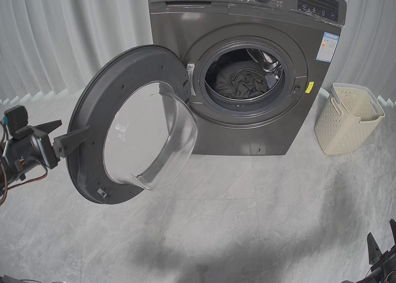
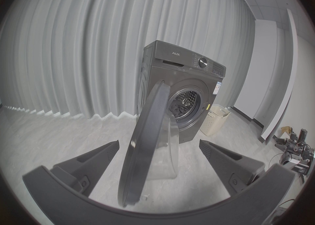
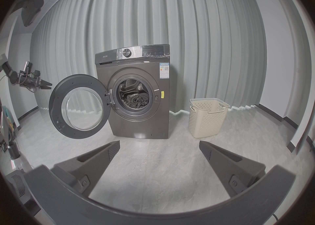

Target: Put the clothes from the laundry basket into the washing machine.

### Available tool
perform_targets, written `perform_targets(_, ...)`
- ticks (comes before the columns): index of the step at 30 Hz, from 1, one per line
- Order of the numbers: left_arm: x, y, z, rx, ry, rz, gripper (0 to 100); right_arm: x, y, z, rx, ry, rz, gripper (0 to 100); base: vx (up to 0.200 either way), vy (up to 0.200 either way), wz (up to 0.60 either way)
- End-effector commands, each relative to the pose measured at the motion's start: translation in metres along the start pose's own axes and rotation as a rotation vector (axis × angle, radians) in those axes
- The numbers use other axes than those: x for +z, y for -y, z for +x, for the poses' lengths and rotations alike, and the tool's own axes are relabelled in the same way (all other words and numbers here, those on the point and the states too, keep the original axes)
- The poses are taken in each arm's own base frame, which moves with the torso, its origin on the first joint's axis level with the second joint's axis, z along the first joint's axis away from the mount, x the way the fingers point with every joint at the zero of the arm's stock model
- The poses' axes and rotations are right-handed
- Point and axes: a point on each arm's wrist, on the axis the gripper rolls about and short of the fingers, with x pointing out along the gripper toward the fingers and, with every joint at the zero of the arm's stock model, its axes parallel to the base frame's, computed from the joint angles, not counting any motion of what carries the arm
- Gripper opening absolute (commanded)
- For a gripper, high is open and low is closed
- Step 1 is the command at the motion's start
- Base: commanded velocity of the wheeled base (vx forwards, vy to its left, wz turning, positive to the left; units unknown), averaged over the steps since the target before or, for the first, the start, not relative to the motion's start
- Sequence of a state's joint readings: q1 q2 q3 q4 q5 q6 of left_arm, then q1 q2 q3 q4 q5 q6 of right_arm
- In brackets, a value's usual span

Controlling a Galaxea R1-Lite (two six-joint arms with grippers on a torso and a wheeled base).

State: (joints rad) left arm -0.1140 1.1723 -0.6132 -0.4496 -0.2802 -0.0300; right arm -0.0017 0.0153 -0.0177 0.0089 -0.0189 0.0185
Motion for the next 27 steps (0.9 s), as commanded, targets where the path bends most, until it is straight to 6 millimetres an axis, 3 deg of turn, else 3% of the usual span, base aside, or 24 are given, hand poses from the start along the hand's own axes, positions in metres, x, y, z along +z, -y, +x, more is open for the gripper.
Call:
perform_targets(1,-0.01,-0.011,0.047,-0.023,-0.065,-0.017,100,-0.004,0.0,0.0,-0.001,-0.001,0.001,100,0.0,0.0,0.0)
perform_targets(4,-0.013,-0.011,0.049,-0.033,-0.066,-0.018,100,-0.004,0.0,0.0,-0.001,-0.001,0.001,100,0.0,0.0,0.0)
perform_targets(10,-0.019,0.015,0.049,-0.17,-0.083,-0.003,100,-0.004,0.0,0.0,-0.001,-0.001,0.001,100,0.0,0.0,0.0)
perform_targets(13,-0.018,0.043,0.036,-0.32,-0.061,0.01,100,-0.004,0.0,0.0,-0.001,-0.001,0.001,100,0.0,0.0,0.0)
perform_targets(18,-0.027,0.07,0.018,-0.467,-0.071,0.027,100,-0.004,0.0,0.0,-0.001,0.0,0.001,100,0.0,0.0,0.0)
perform_targets(27,-0.034,0.072,0.009,-0.474,-0.075,0.009,100,-0.004,0.0,0.0,-0.001,-0.001,0.001,100,0.0,0.0,0.0)
